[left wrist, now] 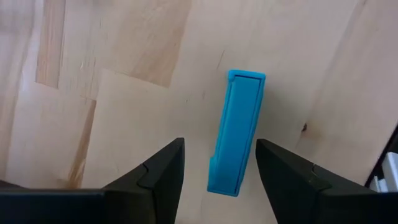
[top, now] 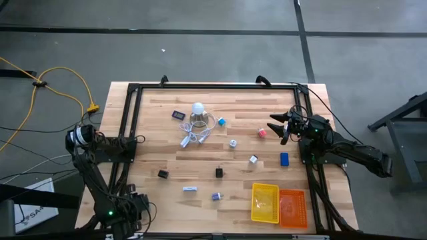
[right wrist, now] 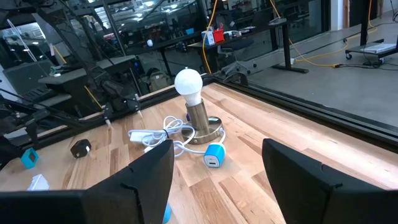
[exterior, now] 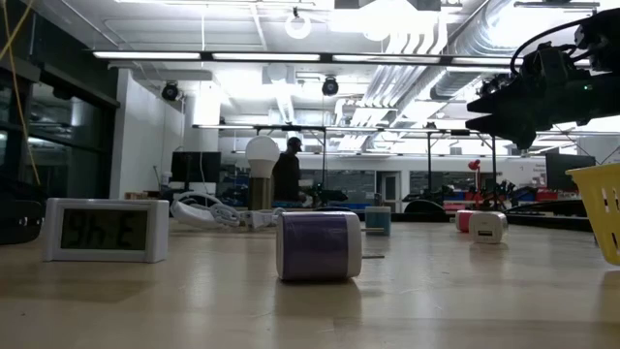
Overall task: Pick & Place Office items
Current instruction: Put the light blue digital clock into the yellow basket
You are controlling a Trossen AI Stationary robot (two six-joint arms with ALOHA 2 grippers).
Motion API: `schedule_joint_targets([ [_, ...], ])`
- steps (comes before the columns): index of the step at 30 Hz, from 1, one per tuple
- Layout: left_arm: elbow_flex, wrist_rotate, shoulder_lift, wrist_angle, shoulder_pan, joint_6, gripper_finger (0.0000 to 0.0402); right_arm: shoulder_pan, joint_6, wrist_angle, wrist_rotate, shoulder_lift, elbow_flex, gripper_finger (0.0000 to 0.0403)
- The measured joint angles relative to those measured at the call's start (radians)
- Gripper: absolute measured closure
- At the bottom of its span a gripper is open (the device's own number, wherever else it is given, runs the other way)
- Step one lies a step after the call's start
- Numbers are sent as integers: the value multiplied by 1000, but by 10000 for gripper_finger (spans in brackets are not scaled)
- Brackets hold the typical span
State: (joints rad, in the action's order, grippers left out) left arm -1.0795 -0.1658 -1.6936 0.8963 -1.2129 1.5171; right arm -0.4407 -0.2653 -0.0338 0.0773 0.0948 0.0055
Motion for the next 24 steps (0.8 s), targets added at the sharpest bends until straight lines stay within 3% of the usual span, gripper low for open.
schedule_joint_targets([
  [24, 20, -4, 47, 11, -34, -2, 213, 0, 0, 0, 0, 0, 0, 170],
])
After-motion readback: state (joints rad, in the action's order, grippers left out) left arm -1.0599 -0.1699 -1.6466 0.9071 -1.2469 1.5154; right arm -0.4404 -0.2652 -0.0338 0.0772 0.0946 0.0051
